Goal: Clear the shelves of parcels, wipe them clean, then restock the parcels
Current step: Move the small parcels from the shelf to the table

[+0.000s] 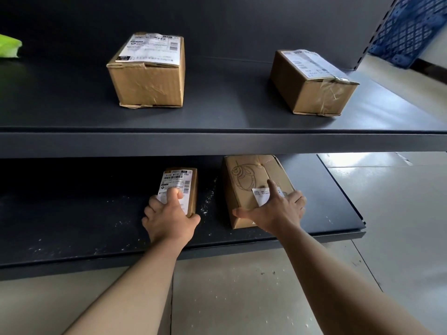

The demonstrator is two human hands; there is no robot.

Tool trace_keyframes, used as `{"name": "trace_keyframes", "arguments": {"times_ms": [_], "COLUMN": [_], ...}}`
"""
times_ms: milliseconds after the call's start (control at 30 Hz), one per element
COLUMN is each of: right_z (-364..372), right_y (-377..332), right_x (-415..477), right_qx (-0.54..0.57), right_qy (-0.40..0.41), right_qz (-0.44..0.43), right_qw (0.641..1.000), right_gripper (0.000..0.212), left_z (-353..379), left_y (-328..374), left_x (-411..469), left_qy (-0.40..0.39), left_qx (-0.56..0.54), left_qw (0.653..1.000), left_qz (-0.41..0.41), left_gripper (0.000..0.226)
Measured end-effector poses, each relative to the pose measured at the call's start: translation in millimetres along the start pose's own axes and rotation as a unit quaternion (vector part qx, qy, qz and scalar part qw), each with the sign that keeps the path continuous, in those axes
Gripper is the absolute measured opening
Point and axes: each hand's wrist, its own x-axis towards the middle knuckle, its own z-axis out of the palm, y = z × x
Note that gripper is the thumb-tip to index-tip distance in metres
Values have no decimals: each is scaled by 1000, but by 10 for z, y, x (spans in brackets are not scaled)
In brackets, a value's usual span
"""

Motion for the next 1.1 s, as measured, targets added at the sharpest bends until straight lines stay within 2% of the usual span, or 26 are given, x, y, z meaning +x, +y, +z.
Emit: {"name": "trace_keyframes", "arguments": {"times_ms": [100,233,367,533,800,1100], "right_z": [-37,-236,-597,-1120,-2515,-4291], "right_y": [17,98,164,168,84,-257], "right_x": [-217,-659,-1136,-1710,-2667,-3323], "right_qx": [27,46,40,24,53,83], "right_qy": [-10,-47,-86,-129,-160,-114], "right_qz": [17,44,80,108,127,123], "right_qw": [999,997,992,985,977,982], "right_gripper": [130,129,129,129,125,126], "left_z": [-55,-301,-746,-1449,-2955,-4671], "left_y": [39,62,125,276,734,1554], "left_x": [-164,-503,-897,-1346,-1953,-2173], "left_qy": [-2,-56,-120,-162,-186,-180], "left_qx": [-9,-15,-13,12,37,35], "left_qw": [1000,998,993,986,982,983], "left_qz": [9,-9,-21,-30,-22,20], "left_gripper": [61,58,58,54,54,57]}}
